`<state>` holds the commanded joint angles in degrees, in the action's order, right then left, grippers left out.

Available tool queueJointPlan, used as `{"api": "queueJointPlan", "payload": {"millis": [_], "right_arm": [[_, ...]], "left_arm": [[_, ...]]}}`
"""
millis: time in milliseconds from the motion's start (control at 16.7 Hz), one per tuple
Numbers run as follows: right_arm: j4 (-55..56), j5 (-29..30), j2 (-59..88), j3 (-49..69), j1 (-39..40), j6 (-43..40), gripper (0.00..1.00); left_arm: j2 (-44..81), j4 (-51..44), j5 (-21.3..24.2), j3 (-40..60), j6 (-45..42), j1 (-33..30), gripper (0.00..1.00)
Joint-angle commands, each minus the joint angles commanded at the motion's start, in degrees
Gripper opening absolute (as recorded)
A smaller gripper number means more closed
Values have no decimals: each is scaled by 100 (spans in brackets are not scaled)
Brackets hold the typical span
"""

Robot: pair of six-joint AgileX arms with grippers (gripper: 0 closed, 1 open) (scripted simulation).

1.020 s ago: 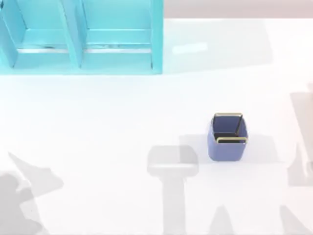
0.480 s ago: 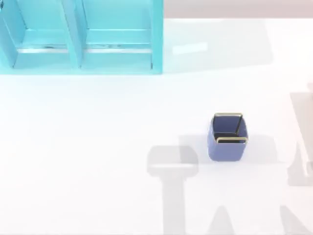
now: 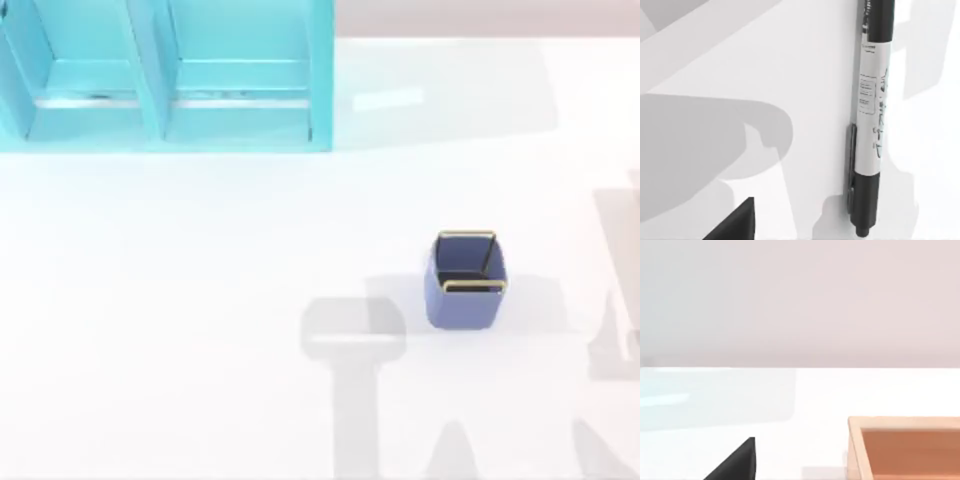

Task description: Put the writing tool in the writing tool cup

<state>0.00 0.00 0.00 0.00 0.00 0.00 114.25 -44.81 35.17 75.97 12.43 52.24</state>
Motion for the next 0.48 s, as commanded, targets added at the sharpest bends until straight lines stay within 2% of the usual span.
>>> {"api": "queueJointPlan", "payload": {"millis": [180,480], "right_arm": [[0,0,0,0,0,0,100],[0,0,0,0,0,0,100]], "left_arm": [[216,391,-13,-76,204,-153,100],[863,1681,-88,-343,777,-638,100]]}}
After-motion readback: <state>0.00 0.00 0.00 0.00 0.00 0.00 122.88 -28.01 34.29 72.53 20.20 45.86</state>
